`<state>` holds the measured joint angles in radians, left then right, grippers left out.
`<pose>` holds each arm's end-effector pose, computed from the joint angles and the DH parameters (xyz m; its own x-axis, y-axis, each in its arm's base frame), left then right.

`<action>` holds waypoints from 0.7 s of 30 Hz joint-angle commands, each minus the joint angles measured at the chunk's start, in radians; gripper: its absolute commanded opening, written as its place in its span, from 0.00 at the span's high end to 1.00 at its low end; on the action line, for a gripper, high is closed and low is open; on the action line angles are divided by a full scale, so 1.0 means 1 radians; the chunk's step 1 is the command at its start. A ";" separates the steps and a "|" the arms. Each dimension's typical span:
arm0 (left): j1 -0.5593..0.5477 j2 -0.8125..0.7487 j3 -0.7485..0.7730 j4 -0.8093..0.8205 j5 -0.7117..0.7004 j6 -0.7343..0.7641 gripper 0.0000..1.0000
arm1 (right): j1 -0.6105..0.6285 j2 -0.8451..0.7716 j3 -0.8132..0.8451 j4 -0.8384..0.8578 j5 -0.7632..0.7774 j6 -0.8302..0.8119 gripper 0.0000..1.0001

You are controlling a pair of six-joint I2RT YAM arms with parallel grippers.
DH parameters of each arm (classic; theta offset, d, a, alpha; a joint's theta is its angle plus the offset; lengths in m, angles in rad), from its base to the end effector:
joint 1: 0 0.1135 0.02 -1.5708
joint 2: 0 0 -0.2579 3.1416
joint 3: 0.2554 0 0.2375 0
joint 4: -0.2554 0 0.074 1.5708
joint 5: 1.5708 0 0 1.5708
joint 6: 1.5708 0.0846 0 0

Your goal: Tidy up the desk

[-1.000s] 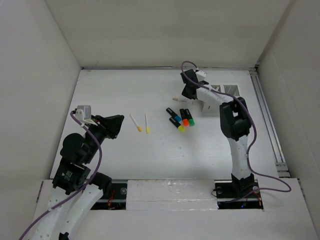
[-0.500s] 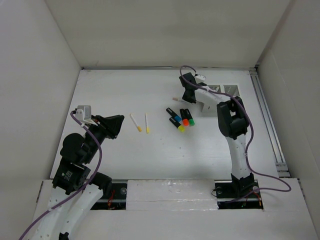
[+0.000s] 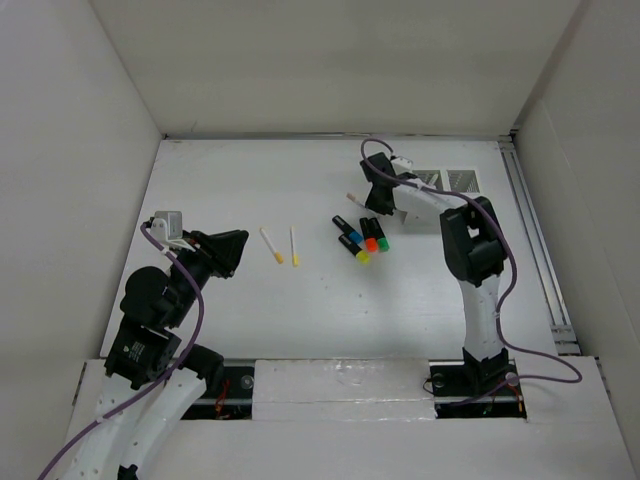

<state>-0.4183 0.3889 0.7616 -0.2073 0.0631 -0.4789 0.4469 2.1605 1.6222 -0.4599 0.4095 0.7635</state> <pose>0.1164 -0.0576 0.3769 -0.0795 -0.4679 -0.8802 0.4796 0.7561 -0.4453 0.4417 0.1743 0.1341 -0.6872 0.3741 -0.6228 0.3782 0.9161 0.1329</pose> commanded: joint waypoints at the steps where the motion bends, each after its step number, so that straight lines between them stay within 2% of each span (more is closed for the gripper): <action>1: -0.004 -0.010 0.022 0.036 0.009 0.010 0.83 | 0.029 -0.067 -0.015 0.041 -0.020 0.002 1.00; 6: -0.004 -0.010 0.021 0.036 0.009 0.010 0.84 | 0.052 -0.096 -0.024 0.050 -0.043 -0.015 1.00; 9: -0.004 -0.010 0.021 0.036 0.009 0.010 0.84 | 0.061 -0.106 -0.005 0.041 0.000 -0.016 0.97; 10: -0.004 -0.010 0.022 0.036 0.009 0.010 0.83 | 0.061 -0.106 0.002 0.040 0.021 -0.018 0.92; 11: -0.004 -0.012 0.021 0.036 0.009 0.010 0.83 | 0.061 -0.106 0.010 0.038 0.025 -0.023 0.78; 14: -0.004 -0.013 0.021 0.036 0.007 0.010 0.83 | 0.061 -0.100 0.031 0.055 0.002 -0.076 0.62; 19: -0.004 -0.013 0.021 0.035 0.007 0.010 0.83 | 0.070 -0.016 0.120 0.009 -0.061 -0.147 0.52; 20: -0.004 -0.012 0.022 0.034 0.006 0.010 0.83 | 0.059 0.025 0.157 -0.012 -0.104 -0.173 0.45; 21: -0.004 -0.012 0.022 0.034 0.006 0.010 0.83 | 0.059 0.025 0.157 -0.013 -0.104 -0.173 0.45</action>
<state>-0.4183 0.3885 0.7616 -0.2073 0.0631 -0.4789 0.5060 2.1338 1.7081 -0.4500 0.3626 0.6537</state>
